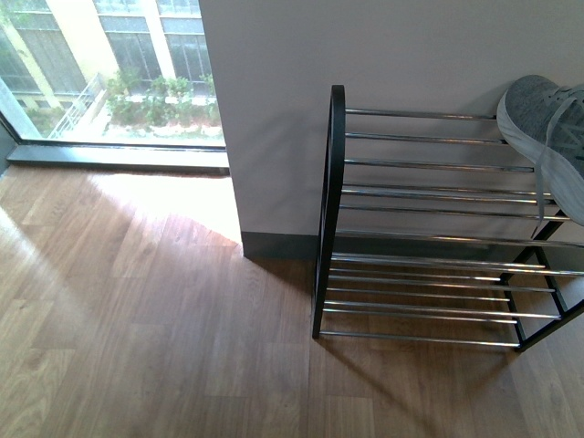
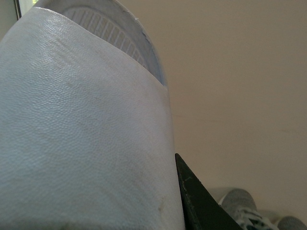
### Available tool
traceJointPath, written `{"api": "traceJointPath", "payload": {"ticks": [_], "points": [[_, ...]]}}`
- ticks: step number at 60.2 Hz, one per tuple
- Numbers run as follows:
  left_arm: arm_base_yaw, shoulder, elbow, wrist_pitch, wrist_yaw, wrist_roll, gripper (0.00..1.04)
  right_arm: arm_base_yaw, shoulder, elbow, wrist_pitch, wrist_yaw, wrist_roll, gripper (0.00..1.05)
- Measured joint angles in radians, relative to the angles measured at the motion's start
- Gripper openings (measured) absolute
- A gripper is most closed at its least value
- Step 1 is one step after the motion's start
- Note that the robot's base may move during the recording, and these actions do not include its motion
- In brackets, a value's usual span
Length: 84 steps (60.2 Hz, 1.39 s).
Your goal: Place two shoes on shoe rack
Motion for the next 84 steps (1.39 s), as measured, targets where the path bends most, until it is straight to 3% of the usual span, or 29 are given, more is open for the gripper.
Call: {"api": "traceJointPath", "payload": {"ticks": [18,35,58,84], "points": [[0.000,0.000,0.000,0.000,0.000,0.000,0.02,0.065,0.580,0.296,0.076,0.080,-0.074,0.01],[0.000,0.000,0.000,0.000,0.000,0.000,0.02,-0.003,1.000,0.578,0.047,0.196,-0.138,0.01],[0.000,0.000,0.000,0.000,0.000,0.000,0.02,-0.090,1.300,0.787,0.017,0.313,-0.208,0.01],[0.000,0.000,0.000,0.000,0.000,0.000,0.02,-0.196,1.408,0.859,0.023,0.485,-0.275,0.01]]}}
